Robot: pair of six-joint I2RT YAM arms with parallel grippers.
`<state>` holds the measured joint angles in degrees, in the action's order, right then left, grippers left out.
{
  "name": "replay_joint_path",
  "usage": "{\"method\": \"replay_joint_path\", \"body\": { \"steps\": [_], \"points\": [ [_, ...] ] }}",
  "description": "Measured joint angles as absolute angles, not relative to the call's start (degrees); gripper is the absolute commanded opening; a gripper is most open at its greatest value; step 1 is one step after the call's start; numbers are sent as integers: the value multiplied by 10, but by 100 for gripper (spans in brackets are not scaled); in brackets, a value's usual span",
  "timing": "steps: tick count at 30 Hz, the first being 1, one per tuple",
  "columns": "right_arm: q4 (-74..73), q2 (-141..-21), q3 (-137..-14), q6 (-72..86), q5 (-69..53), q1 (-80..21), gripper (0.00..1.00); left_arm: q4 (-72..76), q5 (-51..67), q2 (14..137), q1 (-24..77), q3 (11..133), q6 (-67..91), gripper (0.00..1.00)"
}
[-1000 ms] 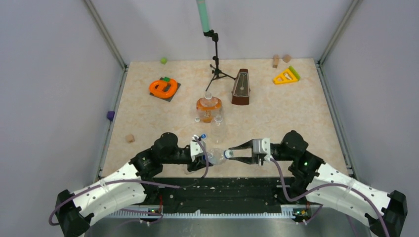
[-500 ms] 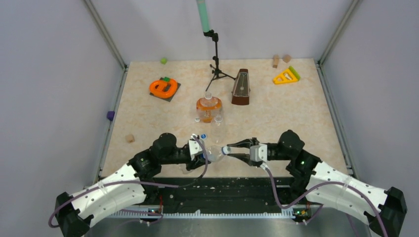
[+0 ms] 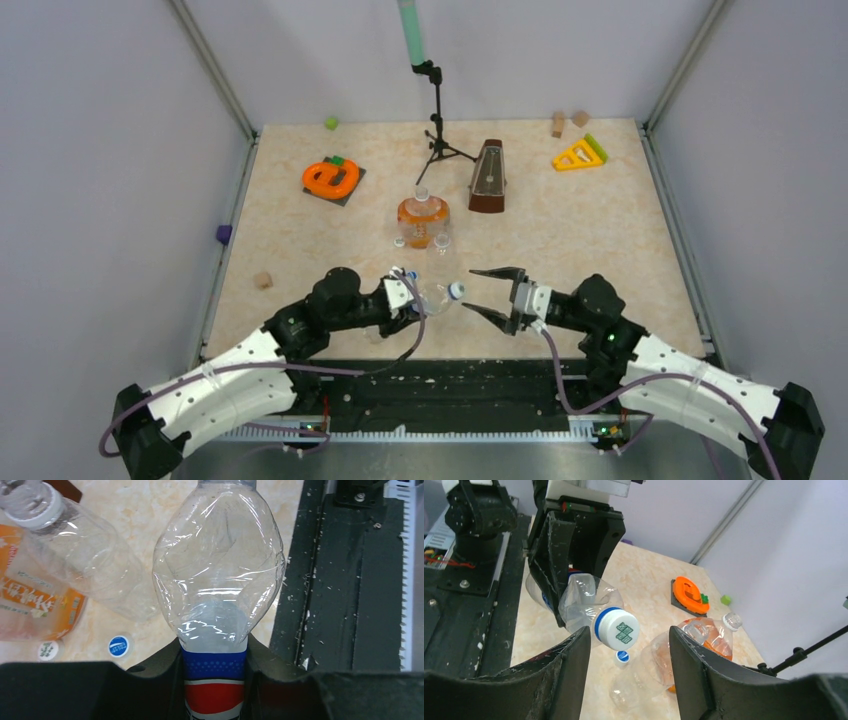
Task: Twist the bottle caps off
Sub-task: Unscrew the bottle cap from the plastic bottle.
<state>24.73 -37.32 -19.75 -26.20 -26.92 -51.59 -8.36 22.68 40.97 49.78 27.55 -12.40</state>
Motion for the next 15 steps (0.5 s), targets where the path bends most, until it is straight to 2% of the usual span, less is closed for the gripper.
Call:
{"method": "replay_joint_path", "body": {
  "steps": [7, 11, 15],
  "points": [
    [315, -335, -142, -173, -245, -516, 60, -64, 137, 357, 498, 261, -126, 0],
    [392, -330, -90, -63, -228, -516, 61, -38, 82, 317, 501, 232, -130, 0],
    [449, -343, -84, 87, -156, -516, 55, -19, 25, 297, 515, 214, -135, 0]
  ]
}}
